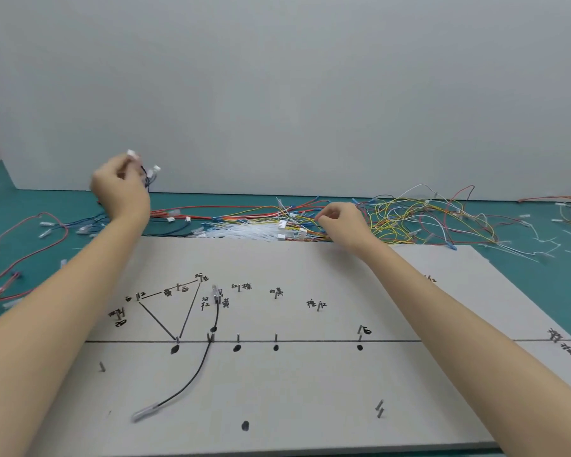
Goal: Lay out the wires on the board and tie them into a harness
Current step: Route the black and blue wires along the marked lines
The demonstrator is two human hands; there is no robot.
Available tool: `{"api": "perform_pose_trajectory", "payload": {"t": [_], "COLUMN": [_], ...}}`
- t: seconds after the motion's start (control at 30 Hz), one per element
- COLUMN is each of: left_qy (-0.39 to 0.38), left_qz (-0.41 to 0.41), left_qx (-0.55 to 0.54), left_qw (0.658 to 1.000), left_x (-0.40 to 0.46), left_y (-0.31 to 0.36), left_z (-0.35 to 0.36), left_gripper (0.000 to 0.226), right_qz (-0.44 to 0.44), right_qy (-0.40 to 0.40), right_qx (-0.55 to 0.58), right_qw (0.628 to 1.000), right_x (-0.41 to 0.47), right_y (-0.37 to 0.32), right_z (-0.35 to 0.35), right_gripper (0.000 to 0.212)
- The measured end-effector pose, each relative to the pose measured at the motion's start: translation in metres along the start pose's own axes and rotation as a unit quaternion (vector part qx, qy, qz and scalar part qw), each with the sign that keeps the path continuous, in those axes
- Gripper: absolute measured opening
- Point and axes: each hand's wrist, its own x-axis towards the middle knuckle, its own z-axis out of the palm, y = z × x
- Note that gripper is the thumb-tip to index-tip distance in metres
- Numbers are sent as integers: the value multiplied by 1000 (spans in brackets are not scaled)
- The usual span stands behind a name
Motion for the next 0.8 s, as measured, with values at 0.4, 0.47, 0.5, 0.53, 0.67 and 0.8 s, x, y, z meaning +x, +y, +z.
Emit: {"api": "perform_pose_trajectory", "payload": {"t": [0.4,0.47,0.5,0.53,0.67,0.8], "left_qy": [133,148,156,163,146,66], "left_qz": [-61,-57,-50,-40,51,175], "left_qx": [-173,-191,-202,-211,-234,-227], "left_qw": [974,969,966,963,960,956], "left_x": [17,20,22,24,22,5], "left_y": [42,48,53,60,101,144], "left_z": [-5,-6,-7,-8,-7,0], "left_gripper": [11,17,21,23,14,15], "right_qz": [-17,-13,-11,-10,-15,-24], "right_qy": [-22,-23,-21,-19,-8,3], "right_qx": [18,23,26,29,66,161], "right_qw": [999,999,999,999,998,987], "right_x": [-7,-8,-9,-10,-14,-23], "right_y": [-11,-11,-11,-11,-17,-42], "right_z": [11,10,9,7,3,-2], "right_gripper": [19,20,20,20,20,22]}}
